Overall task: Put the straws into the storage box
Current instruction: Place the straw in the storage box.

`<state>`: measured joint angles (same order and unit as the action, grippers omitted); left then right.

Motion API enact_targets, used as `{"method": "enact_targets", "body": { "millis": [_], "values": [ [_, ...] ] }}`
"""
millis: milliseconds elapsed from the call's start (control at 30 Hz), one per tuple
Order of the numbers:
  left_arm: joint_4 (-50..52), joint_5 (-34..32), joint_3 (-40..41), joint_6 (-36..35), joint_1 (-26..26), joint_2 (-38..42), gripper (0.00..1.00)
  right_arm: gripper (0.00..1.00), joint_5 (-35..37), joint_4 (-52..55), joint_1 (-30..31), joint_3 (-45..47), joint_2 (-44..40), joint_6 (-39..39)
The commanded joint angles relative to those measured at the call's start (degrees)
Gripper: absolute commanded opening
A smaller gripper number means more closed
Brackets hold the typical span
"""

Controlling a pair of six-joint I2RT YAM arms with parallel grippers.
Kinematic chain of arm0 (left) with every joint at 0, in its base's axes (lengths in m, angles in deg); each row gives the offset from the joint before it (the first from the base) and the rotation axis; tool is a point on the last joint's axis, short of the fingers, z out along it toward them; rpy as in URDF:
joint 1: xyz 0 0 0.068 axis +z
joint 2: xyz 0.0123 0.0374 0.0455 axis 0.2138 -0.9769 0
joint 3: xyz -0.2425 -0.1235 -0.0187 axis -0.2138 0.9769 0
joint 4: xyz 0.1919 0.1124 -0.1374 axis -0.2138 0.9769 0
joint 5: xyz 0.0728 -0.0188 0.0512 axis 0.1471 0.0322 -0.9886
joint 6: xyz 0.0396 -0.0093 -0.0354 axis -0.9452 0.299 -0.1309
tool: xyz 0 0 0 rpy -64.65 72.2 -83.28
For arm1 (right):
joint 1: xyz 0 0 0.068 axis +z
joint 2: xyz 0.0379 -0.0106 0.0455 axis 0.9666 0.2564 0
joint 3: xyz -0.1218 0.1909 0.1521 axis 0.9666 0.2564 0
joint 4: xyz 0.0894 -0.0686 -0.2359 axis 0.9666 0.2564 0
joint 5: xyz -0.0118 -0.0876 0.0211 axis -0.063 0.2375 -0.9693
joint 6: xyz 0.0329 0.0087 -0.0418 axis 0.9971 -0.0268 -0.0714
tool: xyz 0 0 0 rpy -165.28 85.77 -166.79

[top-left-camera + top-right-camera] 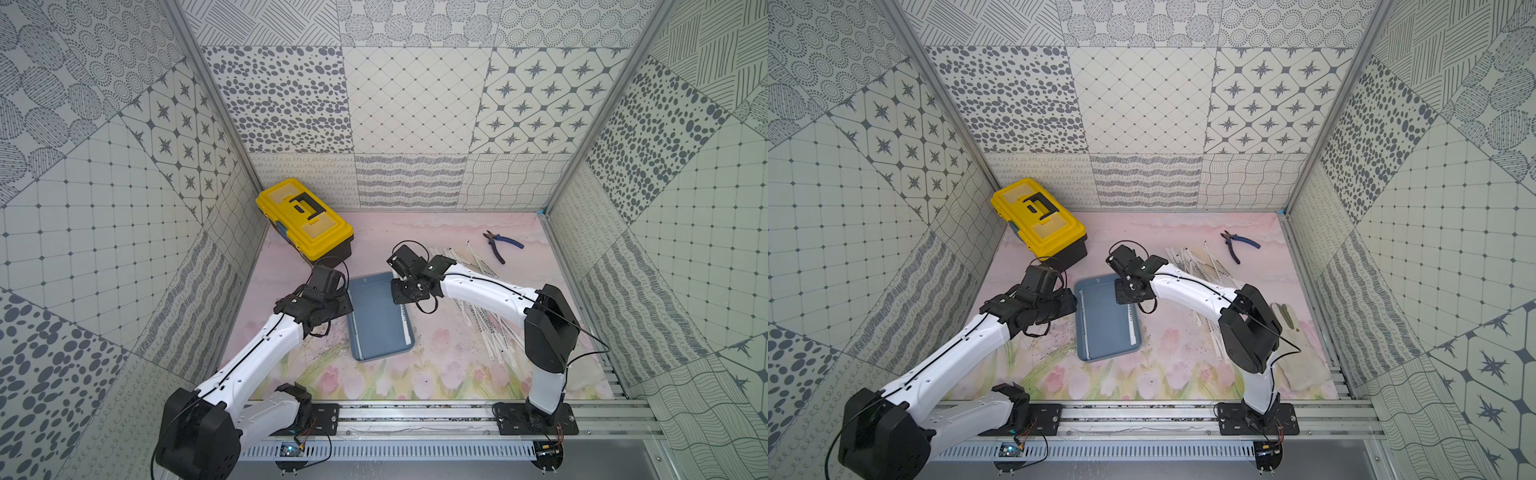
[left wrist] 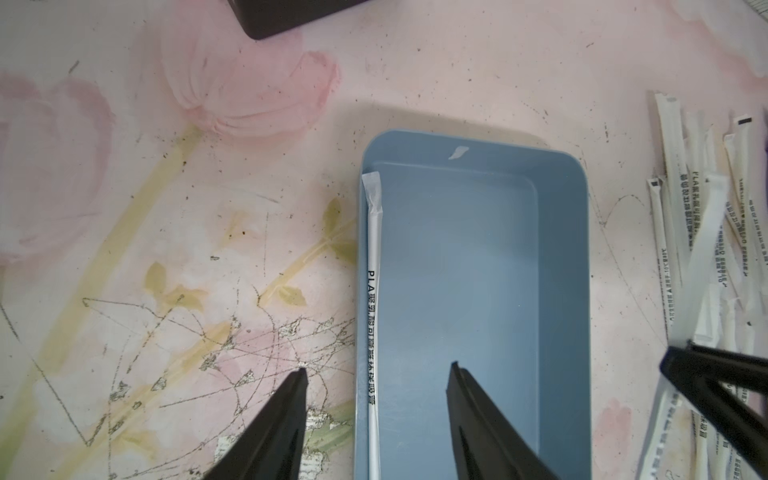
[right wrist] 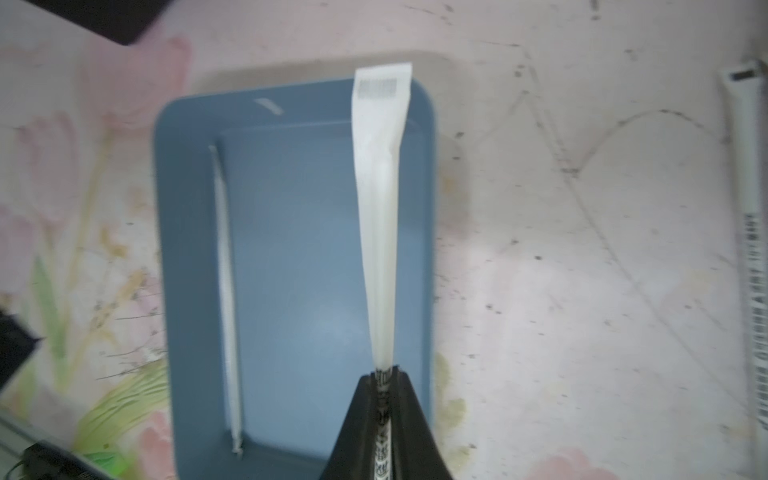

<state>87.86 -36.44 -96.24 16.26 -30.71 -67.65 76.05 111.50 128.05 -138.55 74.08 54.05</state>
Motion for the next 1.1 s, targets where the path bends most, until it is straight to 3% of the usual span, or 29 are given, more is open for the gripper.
{"method": "enact_targets", "body": {
  "millis": [0, 233, 533, 833, 1000, 1067],
  "values": [
    [2.1, -3.4, 1.7, -1.4, 0.4, 0.3, 0.55, 0.11, -3.4, -5.8, 2.4, -3.6, 6.9, 6.7],
    [1.7, -3.0, 3.8, 0.6, 2.5, 0.3, 0.56, 0.11, -5.5, -6.1, 4.7, -14.1, 17.4, 7.5],
    [1.4, -1.6, 4.4, 0.6, 2.5, -0.1, 0.57, 0.12, -8.4, -4.7, 6.0, -17.6, 23.7, 7.1],
    [1.5, -0.9, 3.7, 0.3, 2.5, -0.5, 0.6, 0.14, -9.5, -3.5, 6.2, -18.5, 25.3, 6.8],
    [2.0, -0.8, 3.1, 0.1, 2.5, 0.0, 0.6, 0.2, -10.4, -3.4, 5.8, -18.5, 24.0, 6.7],
    [2.5, -0.6, 2.3, -0.2, 2.5, 0.2, 0.6, 0.27, -12.5, -4.9, 5.2, -16.7, 21.4, 7.6]
  ]
}}
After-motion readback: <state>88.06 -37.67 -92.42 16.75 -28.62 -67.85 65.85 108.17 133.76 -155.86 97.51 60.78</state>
